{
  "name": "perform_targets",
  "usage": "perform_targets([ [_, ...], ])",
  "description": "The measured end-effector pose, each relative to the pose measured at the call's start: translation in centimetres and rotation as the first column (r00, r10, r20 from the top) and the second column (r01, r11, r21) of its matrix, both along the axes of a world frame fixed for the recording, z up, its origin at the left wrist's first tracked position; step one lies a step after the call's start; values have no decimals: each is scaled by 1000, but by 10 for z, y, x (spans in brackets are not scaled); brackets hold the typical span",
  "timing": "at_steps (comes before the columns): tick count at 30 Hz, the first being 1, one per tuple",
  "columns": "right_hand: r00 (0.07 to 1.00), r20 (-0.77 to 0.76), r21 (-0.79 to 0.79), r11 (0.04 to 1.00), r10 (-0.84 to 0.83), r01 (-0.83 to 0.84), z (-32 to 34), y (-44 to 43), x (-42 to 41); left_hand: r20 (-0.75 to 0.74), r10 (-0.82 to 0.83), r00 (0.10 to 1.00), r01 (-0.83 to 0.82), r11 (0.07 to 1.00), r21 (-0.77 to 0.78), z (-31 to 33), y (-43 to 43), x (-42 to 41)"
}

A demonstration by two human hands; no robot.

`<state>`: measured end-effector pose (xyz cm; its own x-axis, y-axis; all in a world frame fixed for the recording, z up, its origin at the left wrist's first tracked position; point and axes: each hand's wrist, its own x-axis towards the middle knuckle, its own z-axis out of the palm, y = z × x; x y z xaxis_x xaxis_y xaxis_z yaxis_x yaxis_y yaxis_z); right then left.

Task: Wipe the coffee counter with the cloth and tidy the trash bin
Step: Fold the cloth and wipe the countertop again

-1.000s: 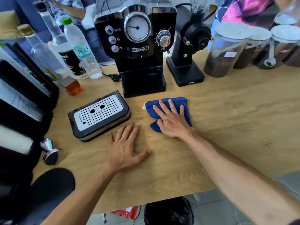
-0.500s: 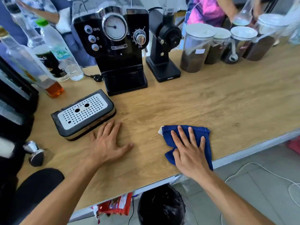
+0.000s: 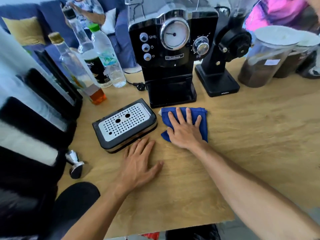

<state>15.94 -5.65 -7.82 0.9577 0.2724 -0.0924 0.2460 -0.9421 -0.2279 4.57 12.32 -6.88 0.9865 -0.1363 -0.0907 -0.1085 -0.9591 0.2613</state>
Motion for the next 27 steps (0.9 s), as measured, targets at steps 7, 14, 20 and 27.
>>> perform_targets([
  [7,991,28,40,990,133,-134,2,-29,-46,-14,18,1000,-18,1000,21,8,0,0],
  [14,999,8,18,998,53,-53,0,-93,-154,-18,10,1000,-10,1000,21,8,4,-4],
  [20,999,9,1,999,-48,48,0,-116,-197,-32,-1,999,2,1000,31,7,5,-6],
  [27,981,-11,31,980,-194,194,-5,-53,-124,-4,-2,1000,2,1000,27,5,19,-11],
])
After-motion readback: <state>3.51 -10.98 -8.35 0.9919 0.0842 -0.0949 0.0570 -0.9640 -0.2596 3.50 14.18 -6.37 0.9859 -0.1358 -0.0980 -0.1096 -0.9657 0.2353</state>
